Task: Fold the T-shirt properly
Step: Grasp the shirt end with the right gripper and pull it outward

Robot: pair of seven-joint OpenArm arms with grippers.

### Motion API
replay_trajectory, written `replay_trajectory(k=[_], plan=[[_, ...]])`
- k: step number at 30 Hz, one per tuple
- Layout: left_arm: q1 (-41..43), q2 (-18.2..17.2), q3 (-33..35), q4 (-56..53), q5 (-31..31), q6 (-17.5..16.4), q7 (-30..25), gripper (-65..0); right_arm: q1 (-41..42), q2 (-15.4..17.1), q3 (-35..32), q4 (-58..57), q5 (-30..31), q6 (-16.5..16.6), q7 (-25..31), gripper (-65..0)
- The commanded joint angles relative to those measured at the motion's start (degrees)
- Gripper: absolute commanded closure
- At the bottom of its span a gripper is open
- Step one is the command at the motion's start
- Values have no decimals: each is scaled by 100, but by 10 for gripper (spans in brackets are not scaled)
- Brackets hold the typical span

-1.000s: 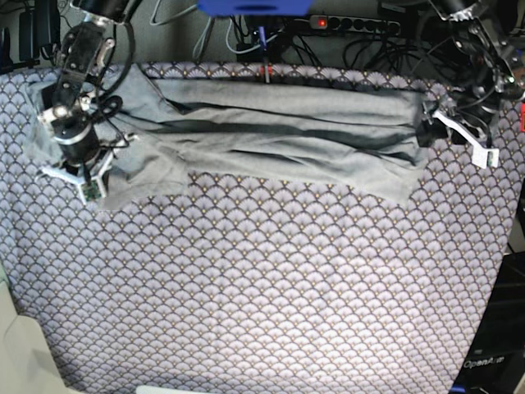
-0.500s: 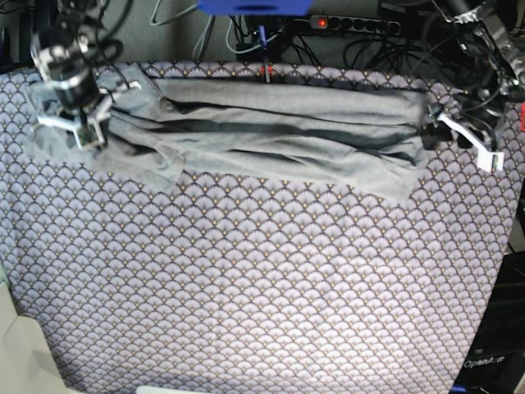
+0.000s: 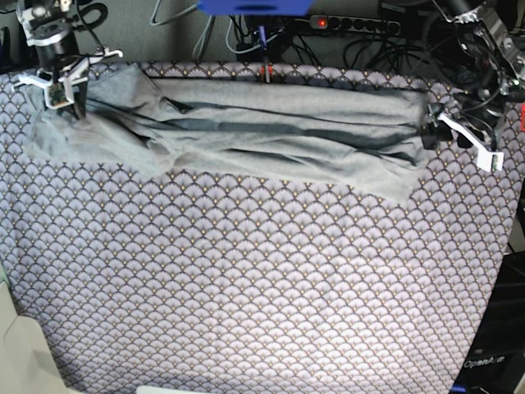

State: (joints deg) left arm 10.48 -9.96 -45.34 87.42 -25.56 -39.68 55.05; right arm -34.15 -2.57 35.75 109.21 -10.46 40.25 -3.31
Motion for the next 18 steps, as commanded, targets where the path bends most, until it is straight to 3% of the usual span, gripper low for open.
replay_trajectory(k=[1, 9, 18], plan=[[-41, -90, -24, 72, -94, -32, -102, -500, -27, 50, 60, 2, 74, -25, 142, 0], [-41, -99, -24, 63, -94, -32, -102, -500, -35, 50, 263, -754, 39, -25, 907, 0], [-41, -160, 2, 54, -94, -32, -111, -500, 17, 393, 500, -1431, 39, -25, 1100, 0]])
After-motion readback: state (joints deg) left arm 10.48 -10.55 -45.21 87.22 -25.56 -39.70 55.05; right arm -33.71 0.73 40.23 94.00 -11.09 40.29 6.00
